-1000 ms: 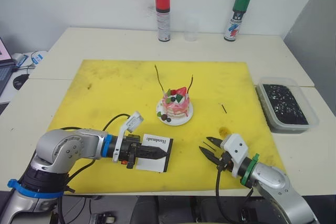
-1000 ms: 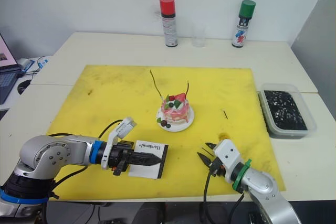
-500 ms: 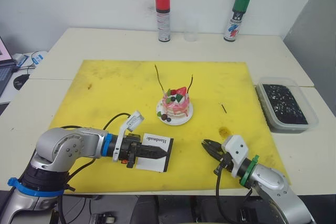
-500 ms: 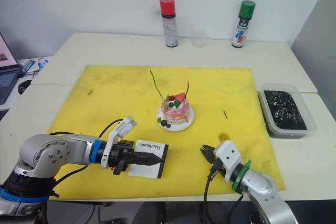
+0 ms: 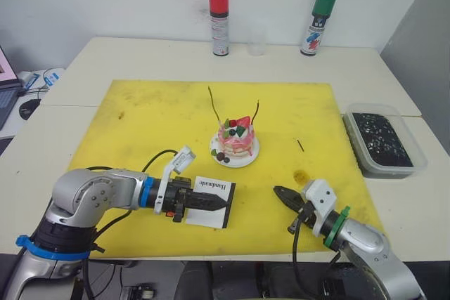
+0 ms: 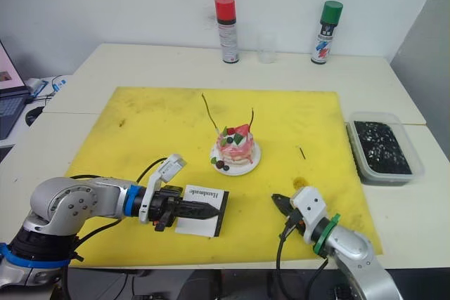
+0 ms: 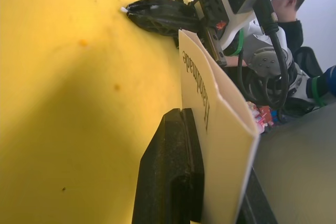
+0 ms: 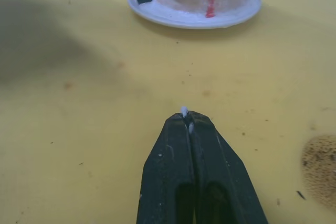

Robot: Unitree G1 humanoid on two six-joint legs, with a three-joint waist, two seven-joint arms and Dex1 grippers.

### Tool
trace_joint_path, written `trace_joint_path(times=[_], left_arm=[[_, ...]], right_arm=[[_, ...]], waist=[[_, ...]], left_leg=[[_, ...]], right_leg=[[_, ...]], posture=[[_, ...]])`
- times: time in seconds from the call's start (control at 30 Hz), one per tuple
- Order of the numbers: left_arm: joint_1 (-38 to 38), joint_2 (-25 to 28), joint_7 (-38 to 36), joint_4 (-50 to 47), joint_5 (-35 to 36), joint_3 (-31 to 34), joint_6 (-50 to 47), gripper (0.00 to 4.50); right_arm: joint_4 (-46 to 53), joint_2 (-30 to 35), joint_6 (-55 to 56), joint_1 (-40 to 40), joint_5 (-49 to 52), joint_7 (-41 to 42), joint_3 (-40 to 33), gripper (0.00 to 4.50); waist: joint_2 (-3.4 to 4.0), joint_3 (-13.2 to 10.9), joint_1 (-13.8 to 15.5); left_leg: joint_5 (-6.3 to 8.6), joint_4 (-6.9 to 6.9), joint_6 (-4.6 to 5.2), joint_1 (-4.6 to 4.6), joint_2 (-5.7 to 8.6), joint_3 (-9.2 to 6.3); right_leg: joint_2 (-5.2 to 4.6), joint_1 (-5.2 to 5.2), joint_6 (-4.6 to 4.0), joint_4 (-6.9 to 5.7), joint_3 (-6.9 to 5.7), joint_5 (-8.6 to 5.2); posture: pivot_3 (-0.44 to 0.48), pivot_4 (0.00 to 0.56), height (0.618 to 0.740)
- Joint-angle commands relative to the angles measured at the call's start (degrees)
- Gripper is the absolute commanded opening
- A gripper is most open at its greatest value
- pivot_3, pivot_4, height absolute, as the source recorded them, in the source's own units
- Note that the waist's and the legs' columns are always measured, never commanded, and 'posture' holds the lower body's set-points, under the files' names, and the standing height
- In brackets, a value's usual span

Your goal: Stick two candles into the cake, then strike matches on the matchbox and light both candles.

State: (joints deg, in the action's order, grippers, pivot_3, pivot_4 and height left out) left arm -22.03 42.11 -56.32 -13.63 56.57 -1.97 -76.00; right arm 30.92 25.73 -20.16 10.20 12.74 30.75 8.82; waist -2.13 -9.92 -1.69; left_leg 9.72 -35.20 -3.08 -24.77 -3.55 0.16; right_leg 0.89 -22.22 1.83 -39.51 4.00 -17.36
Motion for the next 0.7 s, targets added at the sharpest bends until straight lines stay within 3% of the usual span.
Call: trace_joint_path(times=[0.03,0.37,0.7], left_arm=[[-2.5,-2.1,0.9,1.6,1.6,1.4,-0.5,0.0],[-7.7,-7.8,1.0,5.2,-0.5,-0.7,2.0,0.0],[-8.0,-8.6,0.4,4.9,-1.3,-1.4,3.6,0.0]], right_arm=[[8.9,1.9,-4.4,-3.9,6.1,1.9,-4.0,0.04],[18.0,11.1,-18.9,-19.1,14.4,5.4,-2.1,0.04],[16.4,11.9,-20.0,-21.9,10.8,4.5,1.9,0.04]], waist=[[0.0,0.0,0.0],[0.0,0.0,0.0],[0.0,0.0,0.0]], left_leg=[[0.0,-0.04,0.0,0.0,0.0,-0.02],[0.0,-0.34,0.01,0.02,-0.01,-0.07],[0.0,-0.35,0.01,-0.01,0.0,-0.05]], right_leg=[[0.01,0.0,0.01,-0.04,0.0,0.0],[0.04,0.01,-0.02,-0.35,-0.01,-0.02],[0.04,-0.02,-0.02,-0.35,0.01,-0.02]], posture=[[0.0,0.15,0.74],[0.0,0.15,0.74],[0.0,0.15,0.74]])
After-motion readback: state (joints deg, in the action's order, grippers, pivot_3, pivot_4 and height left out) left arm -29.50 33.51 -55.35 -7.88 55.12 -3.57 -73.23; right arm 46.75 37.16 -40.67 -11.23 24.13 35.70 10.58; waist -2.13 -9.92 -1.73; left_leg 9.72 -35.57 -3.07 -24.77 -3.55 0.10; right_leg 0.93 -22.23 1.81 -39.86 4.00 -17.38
